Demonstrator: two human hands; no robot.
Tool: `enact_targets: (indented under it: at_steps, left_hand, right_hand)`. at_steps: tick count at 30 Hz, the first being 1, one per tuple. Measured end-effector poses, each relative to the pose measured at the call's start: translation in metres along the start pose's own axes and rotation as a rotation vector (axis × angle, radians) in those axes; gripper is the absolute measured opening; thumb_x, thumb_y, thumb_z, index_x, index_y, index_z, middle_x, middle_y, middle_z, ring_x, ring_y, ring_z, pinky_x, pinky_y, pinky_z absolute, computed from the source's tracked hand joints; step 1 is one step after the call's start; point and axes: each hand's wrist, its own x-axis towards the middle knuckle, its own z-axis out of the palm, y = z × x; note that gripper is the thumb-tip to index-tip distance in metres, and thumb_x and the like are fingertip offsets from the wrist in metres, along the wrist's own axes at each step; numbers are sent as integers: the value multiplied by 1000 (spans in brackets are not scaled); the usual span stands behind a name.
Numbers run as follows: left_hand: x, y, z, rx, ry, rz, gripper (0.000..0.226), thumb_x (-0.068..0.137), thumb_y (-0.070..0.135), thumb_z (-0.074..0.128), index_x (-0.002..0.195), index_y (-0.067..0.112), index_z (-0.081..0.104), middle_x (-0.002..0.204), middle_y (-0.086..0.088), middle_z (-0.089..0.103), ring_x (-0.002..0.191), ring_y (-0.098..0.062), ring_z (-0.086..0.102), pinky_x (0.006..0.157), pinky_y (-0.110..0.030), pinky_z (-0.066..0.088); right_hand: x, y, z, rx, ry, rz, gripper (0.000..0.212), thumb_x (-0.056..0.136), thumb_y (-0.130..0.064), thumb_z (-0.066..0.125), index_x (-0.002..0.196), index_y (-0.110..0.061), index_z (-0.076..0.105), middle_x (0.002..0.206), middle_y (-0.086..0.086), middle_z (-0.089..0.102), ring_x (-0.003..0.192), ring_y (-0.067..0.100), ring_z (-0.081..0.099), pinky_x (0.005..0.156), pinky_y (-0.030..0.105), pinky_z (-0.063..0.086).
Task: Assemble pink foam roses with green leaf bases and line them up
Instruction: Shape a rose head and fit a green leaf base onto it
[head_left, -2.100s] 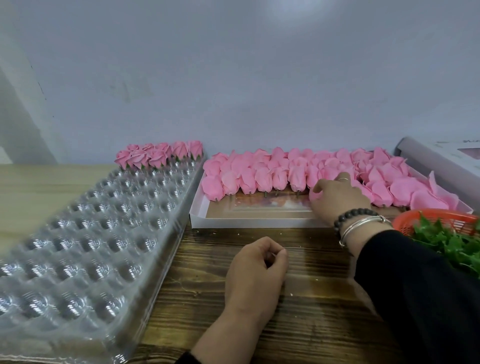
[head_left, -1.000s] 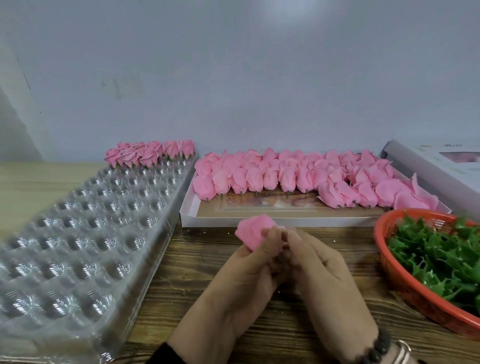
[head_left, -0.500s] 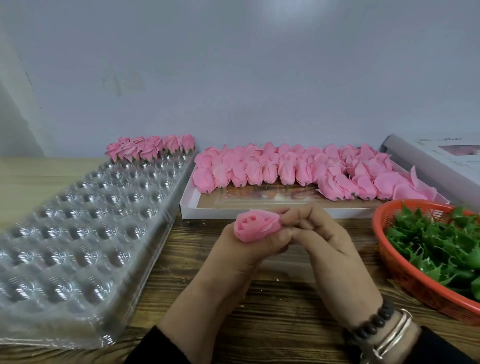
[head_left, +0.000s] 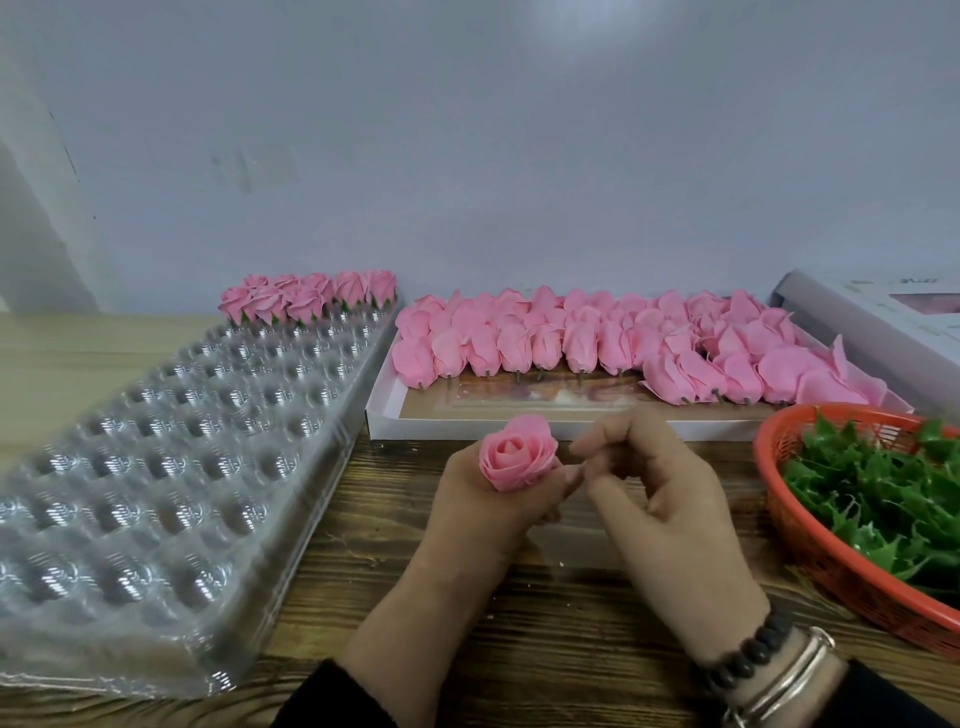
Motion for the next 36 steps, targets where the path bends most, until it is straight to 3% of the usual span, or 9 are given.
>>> enact_targets:
  at_steps: [3, 7, 11, 18, 21, 25, 28, 32, 36]
  left_hand:
    - [1, -1, 2, 0, 30, 21, 11, 70, 0, 75, 74, -5, 66, 59, 0, 61, 57, -9, 52, 53, -19, 45]
    - [1, 2, 4, 107, 17, 61, 22, 69, -7, 72, 65, 10, 60, 53, 8, 56, 53, -1, 47, 51, -15, 42]
    - [0, 3, 3, 134, -95, 57, 21, 73, -11, 66, 72, 9, 61, 61, 6, 59, 60, -5, 52, 58, -19, 44]
    - [-2, 4, 4, 129, -178, -7, 26, 76, -16, 60, 71, 10, 62, 50, 11, 59, 48, 6, 52, 50, -8, 40]
    - [-2, 5, 6, 39, -154, -31, 30, 73, -15, 61, 70, 14, 66, 51, 11, 60, 48, 4, 54, 50, -8, 41]
    - [-4, 4, 5, -217, -31, -129, 15, 62, 20, 77, 56, 20, 64, 55, 3, 56, 54, -14, 52, 56, -27, 41]
    - [-3, 5, 5, -360, 39, -132, 19, 65, 16, 74, 50, 21, 65, 54, 7, 60, 51, -4, 58, 48, -19, 46]
    - [-2, 3, 9, -525, 34, -197, 5, 68, 16, 73, 68, 12, 70, 74, -15, 64, 72, -26, 61, 68, -32, 52]
    - [-2, -1, 11, -550, 6, -258, 20, 68, 17, 75, 80, 4, 66, 75, -14, 60, 73, -23, 60, 68, -31, 50]
  right_hand:
    - [-1, 1, 5, -91, -65, -1, 27, 79, 6, 56, 74, -19, 64, 78, -4, 55, 75, 6, 55, 66, 7, 41]
    - [0, 1, 5, -72, -59, -7, 24, 79, 9, 59, 77, -14, 68, 81, -5, 55, 79, 4, 55, 65, 4, 42]
    - [1, 0, 4, -36, -111, 24, 28, 78, 9, 56, 84, -14, 72, 84, -10, 53, 84, 6, 55, 68, 25, 52]
    - [1, -7, 2, 8, -164, 16, 39, 75, 16, 54, 81, -20, 68, 85, -10, 58, 84, 2, 56, 63, 27, 55]
    - [-1, -8, 2, 72, -102, -20, 41, 78, 14, 55, 88, -26, 61, 82, -7, 62, 75, 4, 57, 65, 23, 52]
    - [1, -3, 0, 141, 40, -25, 37, 68, 2, 47, 93, -25, 55, 85, -2, 61, 78, 7, 58, 73, 14, 47]
    - [3, 4, 4, 85, -80, 117, 37, 69, 11, 54, 89, -20, 52, 87, 2, 59, 81, 6, 56, 78, 16, 44]
    - [-1, 4, 16, 146, -241, 224, 40, 68, 10, 68, 91, -18, 52, 77, -9, 62, 70, -2, 56, 66, 11, 45]
    - [-1, 5, 17, 173, -171, 256, 28, 70, 6, 68, 83, -16, 56, 62, -5, 58, 60, 8, 54, 55, 14, 42]
